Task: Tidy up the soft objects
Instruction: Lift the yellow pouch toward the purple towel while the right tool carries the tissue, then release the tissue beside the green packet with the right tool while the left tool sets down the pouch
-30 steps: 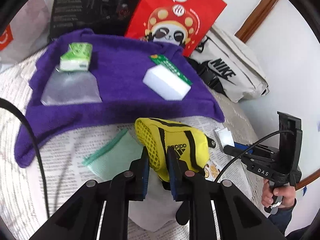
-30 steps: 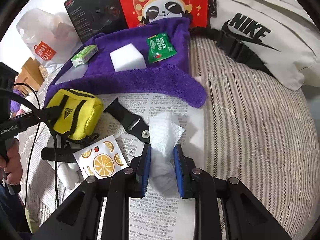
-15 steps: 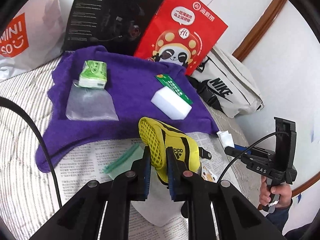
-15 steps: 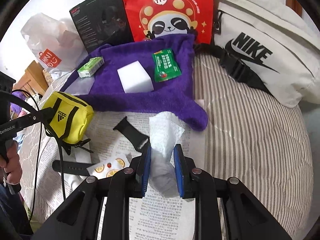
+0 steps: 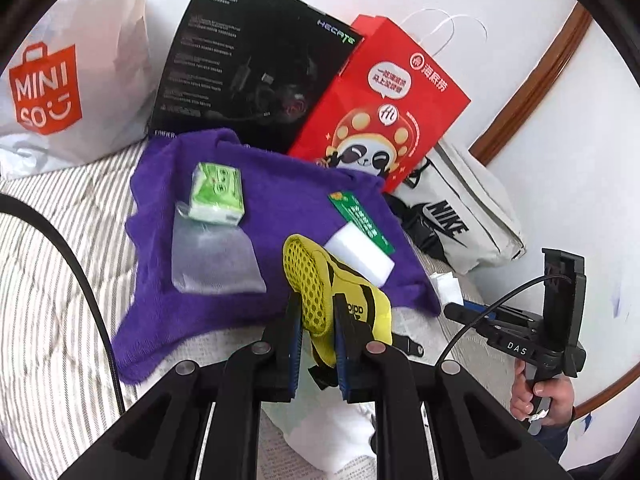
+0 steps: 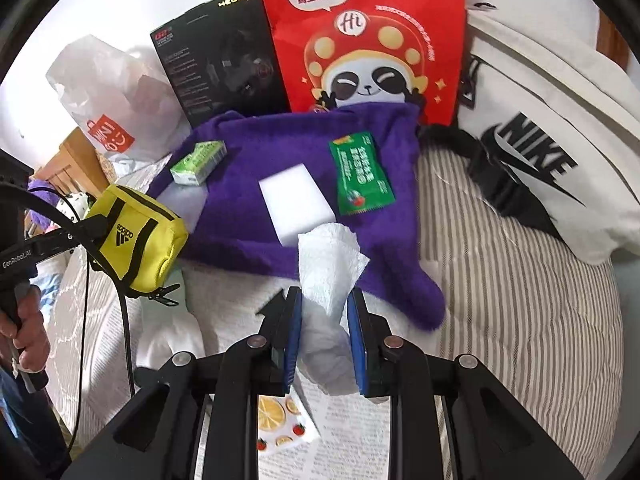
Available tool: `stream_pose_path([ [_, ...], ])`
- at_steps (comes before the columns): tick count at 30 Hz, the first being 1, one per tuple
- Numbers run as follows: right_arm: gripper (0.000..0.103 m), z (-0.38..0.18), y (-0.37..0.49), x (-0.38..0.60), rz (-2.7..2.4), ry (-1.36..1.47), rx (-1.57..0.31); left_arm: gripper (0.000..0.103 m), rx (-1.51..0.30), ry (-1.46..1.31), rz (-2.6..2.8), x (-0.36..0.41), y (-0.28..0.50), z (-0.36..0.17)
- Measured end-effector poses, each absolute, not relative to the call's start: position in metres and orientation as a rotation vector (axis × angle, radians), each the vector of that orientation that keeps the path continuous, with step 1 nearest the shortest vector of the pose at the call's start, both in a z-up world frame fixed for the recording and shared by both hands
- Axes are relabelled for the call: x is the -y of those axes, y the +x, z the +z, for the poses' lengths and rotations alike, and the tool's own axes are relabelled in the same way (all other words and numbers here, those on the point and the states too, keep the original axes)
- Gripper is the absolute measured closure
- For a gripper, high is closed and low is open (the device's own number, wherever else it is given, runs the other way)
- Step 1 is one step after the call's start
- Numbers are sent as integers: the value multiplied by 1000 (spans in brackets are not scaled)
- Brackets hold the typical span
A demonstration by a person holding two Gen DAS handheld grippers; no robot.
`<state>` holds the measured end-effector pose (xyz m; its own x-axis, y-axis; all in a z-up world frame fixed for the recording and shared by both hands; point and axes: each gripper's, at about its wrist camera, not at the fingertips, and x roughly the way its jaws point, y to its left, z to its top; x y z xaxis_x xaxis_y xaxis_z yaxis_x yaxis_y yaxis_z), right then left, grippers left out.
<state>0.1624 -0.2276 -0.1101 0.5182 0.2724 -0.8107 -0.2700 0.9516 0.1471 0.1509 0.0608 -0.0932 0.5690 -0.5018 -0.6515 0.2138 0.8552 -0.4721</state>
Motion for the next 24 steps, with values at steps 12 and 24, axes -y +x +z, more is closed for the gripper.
stream_pose_path([
  [12, 80, -95, 216, 216, 319, -6, -959, 89, -850, -381, -392, -75, 187, -85],
  [24, 80, -112, 267, 213, 288, -39, -1022, 89, -868, -404, -381, -81, 227, -97],
])
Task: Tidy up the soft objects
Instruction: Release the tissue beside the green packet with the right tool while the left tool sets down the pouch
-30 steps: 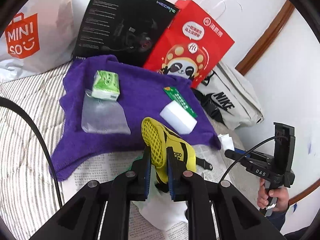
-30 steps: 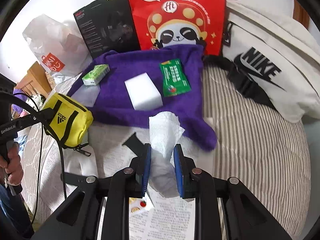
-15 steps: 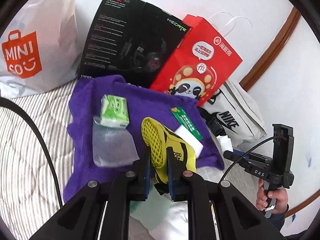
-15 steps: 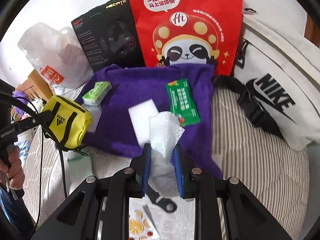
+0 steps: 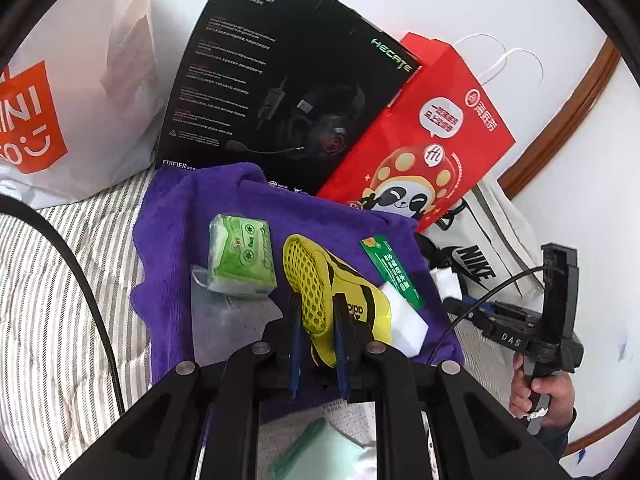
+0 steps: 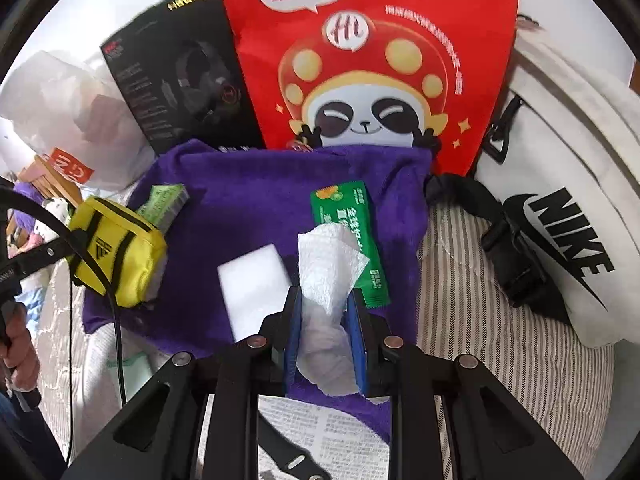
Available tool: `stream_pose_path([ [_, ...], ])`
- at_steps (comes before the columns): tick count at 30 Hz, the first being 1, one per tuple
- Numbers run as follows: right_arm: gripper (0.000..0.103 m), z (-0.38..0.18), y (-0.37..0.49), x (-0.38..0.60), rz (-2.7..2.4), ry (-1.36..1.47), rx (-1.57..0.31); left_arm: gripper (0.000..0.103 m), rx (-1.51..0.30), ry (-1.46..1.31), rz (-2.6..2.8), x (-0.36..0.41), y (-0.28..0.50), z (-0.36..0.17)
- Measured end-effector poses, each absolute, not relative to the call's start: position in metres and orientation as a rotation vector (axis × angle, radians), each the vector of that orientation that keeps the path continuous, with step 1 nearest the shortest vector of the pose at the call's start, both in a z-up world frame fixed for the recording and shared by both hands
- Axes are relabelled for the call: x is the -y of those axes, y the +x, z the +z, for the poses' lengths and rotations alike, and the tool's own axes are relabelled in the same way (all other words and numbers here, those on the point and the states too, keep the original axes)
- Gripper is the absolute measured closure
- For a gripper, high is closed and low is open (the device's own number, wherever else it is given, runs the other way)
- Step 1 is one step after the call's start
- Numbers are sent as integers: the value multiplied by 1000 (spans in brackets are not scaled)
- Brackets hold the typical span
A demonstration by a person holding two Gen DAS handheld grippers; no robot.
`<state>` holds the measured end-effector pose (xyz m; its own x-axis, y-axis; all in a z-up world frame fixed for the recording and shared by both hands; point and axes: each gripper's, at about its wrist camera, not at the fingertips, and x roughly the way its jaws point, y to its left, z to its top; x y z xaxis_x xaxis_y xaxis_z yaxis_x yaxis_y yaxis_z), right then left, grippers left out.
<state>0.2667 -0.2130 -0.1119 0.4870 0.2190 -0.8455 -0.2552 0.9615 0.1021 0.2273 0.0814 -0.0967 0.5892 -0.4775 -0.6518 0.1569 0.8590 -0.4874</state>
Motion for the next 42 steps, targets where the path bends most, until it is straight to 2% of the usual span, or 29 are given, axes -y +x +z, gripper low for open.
stream_pose_path([
  [11, 80, -158, 277, 216, 245, -42, -1155, 89, -895, -420, -368, -80, 249, -112],
  [26, 80, -168, 279, 214, 256, -40, -1159, 89, -943, -405, -359, -65, 263, -131],
  [30, 69, -164, 277, 215, 279, -31, -1149, 88, -973, -362, -339, -58, 263, -142],
  [35, 61, -156, 274, 215, 297, -28, -1133, 85, -1000, -338, -327, -55, 260, -147],
  [38, 46, -150, 269, 215, 293, -43, -1118, 83, -1017, -312, -305, -53, 259, -149],
  [42, 40, -139, 258, 216, 283, -78, -1079, 79, -1031, -292, -293, -52, 255, -153],
])
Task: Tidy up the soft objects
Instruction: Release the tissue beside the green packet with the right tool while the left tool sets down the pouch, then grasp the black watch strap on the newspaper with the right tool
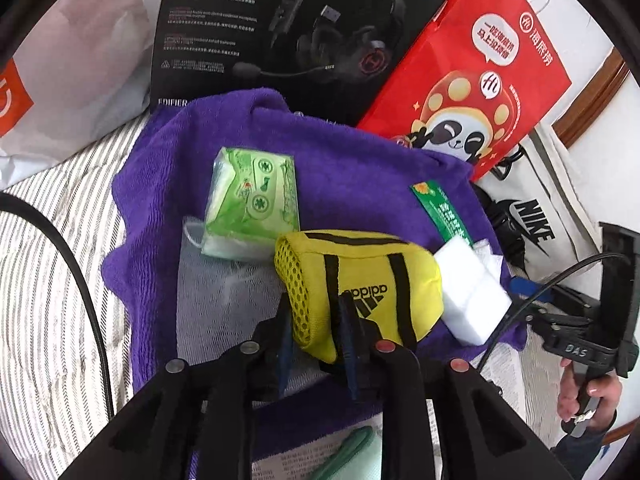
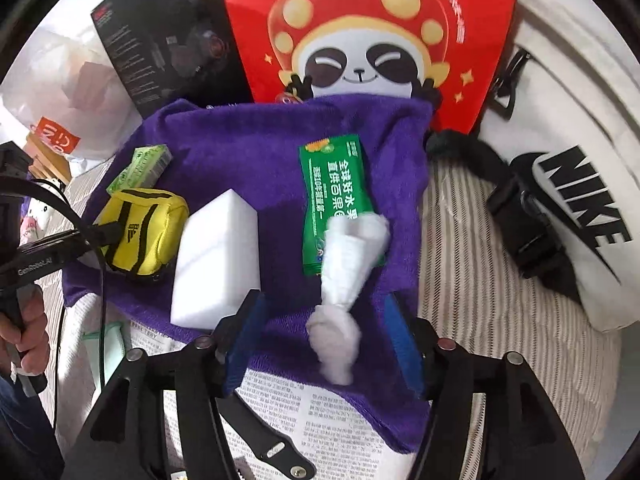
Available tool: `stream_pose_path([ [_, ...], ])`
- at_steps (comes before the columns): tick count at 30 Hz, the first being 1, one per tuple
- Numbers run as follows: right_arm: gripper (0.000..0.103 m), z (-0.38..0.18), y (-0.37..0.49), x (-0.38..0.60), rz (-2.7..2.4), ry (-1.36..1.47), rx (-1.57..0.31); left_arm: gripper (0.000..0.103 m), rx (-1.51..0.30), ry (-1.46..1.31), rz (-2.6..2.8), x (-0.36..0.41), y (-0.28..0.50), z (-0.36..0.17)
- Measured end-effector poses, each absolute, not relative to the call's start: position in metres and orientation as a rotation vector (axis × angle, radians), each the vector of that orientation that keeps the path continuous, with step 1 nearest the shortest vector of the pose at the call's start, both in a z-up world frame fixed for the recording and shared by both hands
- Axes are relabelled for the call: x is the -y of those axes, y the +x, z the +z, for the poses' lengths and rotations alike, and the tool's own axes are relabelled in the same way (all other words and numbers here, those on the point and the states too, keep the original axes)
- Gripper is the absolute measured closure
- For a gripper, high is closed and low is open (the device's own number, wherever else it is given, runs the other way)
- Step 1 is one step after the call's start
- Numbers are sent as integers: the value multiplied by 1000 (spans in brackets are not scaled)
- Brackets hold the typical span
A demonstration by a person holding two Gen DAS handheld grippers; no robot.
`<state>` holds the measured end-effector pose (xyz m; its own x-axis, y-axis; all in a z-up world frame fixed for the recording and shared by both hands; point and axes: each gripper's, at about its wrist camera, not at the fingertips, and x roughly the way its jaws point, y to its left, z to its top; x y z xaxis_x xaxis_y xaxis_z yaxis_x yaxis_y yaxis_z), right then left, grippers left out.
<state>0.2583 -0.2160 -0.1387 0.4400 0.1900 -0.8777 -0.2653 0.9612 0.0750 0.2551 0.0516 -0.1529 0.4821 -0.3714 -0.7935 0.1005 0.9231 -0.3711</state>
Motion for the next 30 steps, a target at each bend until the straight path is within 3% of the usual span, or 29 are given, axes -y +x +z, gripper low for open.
stream_pose_path([
  [3, 38, -134, 253, 219, 262, -87, -1065, 69, -1051, -276, -285, -49, 253, -155],
  [10, 38, -127, 236, 231, 251, -65, -1052, 64, -1082, -245, -274, -44, 246, -156],
  [15, 38, -121, 215, 231, 259, -60, -1025, 49, -1078, -230, -264, -43, 238, -149],
  [30, 38, -157, 162, 209, 350, -120, -1067, 47, -1019, -187, -219, -56, 186, -115],
])
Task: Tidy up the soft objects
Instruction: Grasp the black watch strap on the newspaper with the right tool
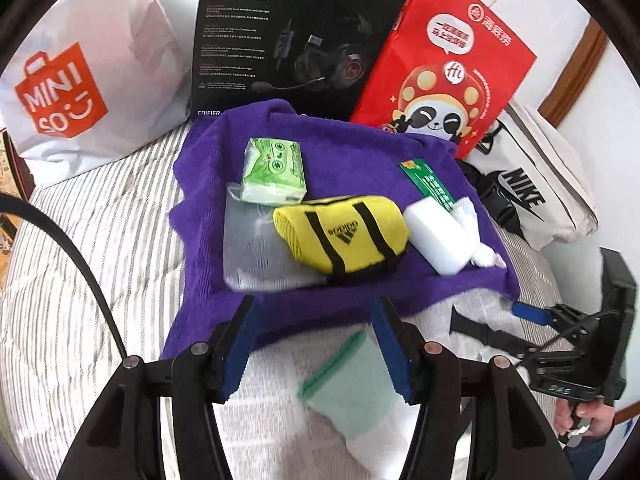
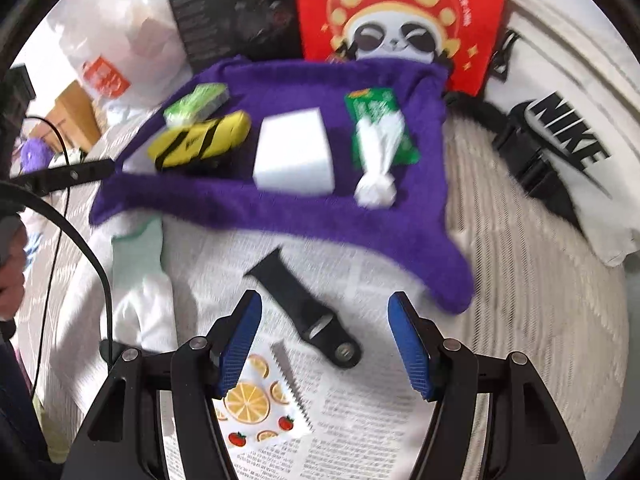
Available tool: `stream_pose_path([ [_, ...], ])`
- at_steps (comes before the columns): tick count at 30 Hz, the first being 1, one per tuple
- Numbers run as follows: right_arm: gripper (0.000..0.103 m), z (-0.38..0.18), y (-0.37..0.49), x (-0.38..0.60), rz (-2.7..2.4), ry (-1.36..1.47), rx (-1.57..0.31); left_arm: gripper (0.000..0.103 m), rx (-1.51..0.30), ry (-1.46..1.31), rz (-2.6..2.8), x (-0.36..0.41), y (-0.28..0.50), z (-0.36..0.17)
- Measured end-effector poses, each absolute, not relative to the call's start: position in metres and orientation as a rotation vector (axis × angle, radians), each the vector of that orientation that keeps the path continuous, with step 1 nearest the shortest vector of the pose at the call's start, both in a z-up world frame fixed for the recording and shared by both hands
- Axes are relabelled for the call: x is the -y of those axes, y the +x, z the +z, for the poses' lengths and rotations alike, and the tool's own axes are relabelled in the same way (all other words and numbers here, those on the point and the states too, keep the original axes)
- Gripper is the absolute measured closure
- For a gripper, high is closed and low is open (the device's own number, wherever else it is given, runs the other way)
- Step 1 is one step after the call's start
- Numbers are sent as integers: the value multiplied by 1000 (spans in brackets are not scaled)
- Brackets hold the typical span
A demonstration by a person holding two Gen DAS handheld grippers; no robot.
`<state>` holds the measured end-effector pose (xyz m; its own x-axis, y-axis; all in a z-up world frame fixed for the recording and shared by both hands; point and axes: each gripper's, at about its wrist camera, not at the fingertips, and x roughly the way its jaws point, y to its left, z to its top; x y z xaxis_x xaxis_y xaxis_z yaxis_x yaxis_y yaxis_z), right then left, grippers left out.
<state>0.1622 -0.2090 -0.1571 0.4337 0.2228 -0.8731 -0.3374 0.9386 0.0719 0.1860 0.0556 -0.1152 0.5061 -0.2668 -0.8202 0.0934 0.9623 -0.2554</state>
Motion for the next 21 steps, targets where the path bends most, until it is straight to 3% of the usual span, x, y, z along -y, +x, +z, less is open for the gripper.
stream_pose_path([
  [11, 38, -182, 157, 195, 335, -231, -1040, 45, -997, -188, -219, -63, 138, -110],
  [14, 42, -182, 161, 191, 334, -235, -1018, 45, -999, -203, -211, -65, 128, -113],
  [18, 72, -179, 162, 192, 323, -222, -1005, 45, -1006, -225, -206, -68, 118, -120],
  [21, 79, -177, 160, 196, 321, -206, -1029, 45, -1008, -234, -208, -69, 112, -124],
])
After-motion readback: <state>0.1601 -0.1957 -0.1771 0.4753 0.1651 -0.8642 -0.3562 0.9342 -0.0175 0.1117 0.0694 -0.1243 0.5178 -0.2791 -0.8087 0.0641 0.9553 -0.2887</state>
